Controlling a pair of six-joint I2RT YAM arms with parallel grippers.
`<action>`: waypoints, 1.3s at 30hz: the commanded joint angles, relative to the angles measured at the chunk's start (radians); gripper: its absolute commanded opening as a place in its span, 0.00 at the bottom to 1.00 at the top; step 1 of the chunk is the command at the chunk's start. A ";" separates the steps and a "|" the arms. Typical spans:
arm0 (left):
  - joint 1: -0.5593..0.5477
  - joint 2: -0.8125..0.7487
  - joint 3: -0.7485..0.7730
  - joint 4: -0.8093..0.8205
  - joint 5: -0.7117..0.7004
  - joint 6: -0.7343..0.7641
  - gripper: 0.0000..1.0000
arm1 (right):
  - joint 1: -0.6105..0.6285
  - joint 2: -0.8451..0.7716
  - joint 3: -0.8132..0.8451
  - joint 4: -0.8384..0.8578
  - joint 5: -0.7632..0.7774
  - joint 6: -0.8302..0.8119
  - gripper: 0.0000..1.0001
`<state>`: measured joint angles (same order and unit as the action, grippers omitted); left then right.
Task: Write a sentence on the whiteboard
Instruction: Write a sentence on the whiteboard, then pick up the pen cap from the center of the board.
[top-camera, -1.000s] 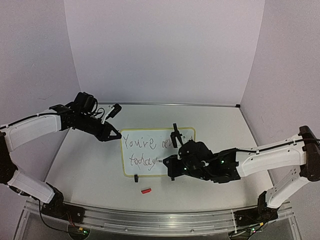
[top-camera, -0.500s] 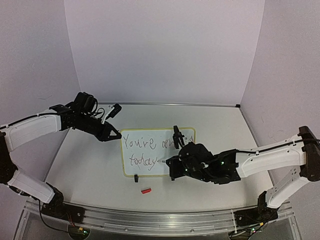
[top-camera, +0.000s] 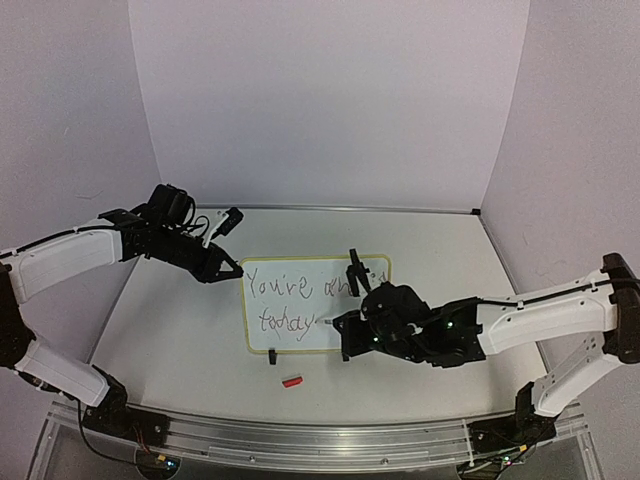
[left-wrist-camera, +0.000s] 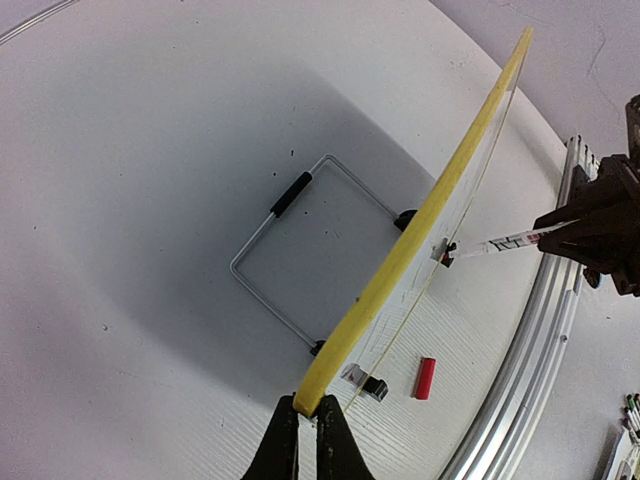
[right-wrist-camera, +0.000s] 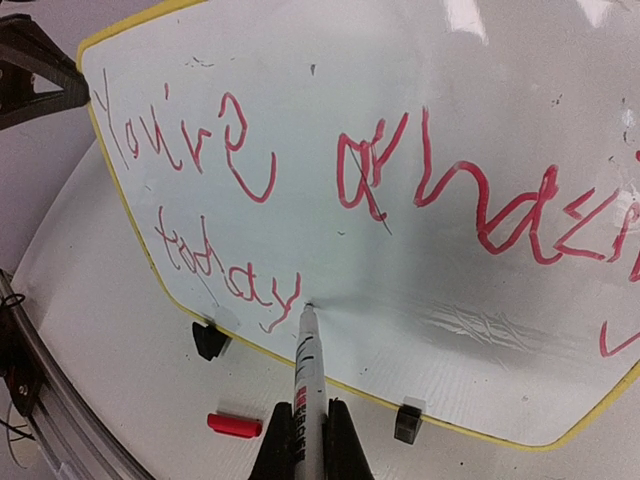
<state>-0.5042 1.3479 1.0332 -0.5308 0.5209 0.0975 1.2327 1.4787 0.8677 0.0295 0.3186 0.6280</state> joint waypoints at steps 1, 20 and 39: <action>-0.024 0.032 -0.001 -0.068 -0.024 0.011 0.03 | -0.005 -0.115 -0.024 0.010 -0.009 -0.072 0.00; -0.025 -0.342 -0.133 0.109 -0.269 -0.059 0.79 | -0.144 -0.230 -0.002 -0.028 -0.376 -0.199 0.00; -0.872 -0.151 -0.178 0.184 -0.760 -0.348 0.63 | -0.285 -0.461 -0.228 -0.024 -0.547 -0.111 0.00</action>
<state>-1.2802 1.0736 0.8520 -0.3772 -0.1299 -0.1886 0.9563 1.0783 0.6674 -0.0109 -0.2156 0.4793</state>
